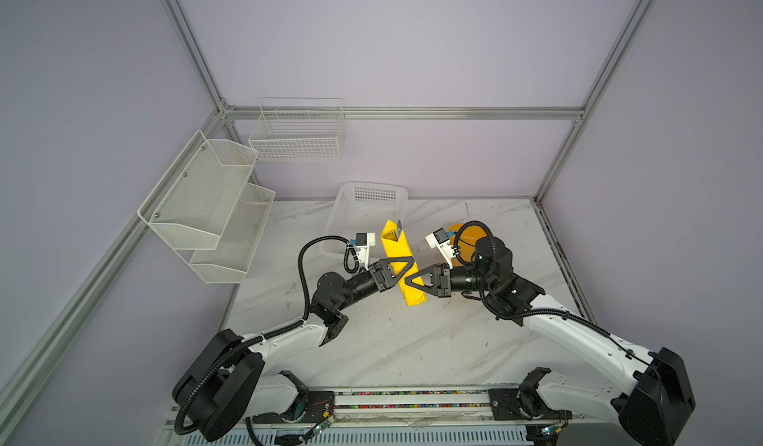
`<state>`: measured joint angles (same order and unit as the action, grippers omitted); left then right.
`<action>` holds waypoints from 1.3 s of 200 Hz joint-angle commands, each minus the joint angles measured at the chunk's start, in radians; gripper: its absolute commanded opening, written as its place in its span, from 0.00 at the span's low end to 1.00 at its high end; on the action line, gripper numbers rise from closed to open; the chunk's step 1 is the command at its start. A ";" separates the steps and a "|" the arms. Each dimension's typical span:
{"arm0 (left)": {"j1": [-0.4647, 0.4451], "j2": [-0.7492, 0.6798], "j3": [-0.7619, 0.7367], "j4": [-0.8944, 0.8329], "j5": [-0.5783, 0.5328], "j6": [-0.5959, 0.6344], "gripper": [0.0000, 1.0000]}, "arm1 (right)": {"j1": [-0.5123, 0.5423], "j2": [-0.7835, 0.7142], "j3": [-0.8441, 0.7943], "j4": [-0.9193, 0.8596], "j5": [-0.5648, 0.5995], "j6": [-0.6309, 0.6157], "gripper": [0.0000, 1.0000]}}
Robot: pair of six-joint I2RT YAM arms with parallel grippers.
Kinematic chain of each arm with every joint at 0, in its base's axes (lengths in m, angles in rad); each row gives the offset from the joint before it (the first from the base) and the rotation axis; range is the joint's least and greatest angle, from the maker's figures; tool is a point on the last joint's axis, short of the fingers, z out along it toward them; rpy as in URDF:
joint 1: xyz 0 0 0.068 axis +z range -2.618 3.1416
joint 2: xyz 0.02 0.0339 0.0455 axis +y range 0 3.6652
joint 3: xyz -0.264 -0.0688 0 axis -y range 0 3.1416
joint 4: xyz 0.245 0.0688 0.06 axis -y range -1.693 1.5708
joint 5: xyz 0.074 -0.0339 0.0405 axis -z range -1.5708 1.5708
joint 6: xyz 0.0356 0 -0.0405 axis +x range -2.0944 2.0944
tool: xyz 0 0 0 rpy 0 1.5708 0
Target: Place the utensils on the paper napkin and roll it up
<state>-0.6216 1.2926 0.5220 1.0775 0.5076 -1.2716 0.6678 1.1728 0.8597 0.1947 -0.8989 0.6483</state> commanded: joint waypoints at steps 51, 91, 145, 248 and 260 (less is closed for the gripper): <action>0.005 -0.009 0.065 0.065 0.019 0.004 0.34 | 0.004 0.003 -0.008 0.081 -0.016 0.008 0.12; 0.005 -0.018 0.064 0.064 0.005 0.003 0.23 | 0.004 -0.001 -0.015 0.080 -0.011 0.007 0.13; 0.006 -0.035 0.055 0.064 -0.015 0.003 0.12 | 0.003 -0.007 -0.016 0.078 -0.006 0.008 0.14; 0.005 -0.060 0.056 0.044 -0.030 0.019 0.09 | -0.065 -0.131 -0.033 -0.043 0.047 0.043 0.29; 0.005 -0.062 0.058 0.043 -0.031 0.020 0.09 | -0.068 -0.134 -0.031 -0.094 0.051 0.027 0.29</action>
<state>-0.6220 1.2507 0.5220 1.0706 0.4927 -1.2709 0.6086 1.0622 0.8371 0.1650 -0.8520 0.6838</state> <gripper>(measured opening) 0.088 0.294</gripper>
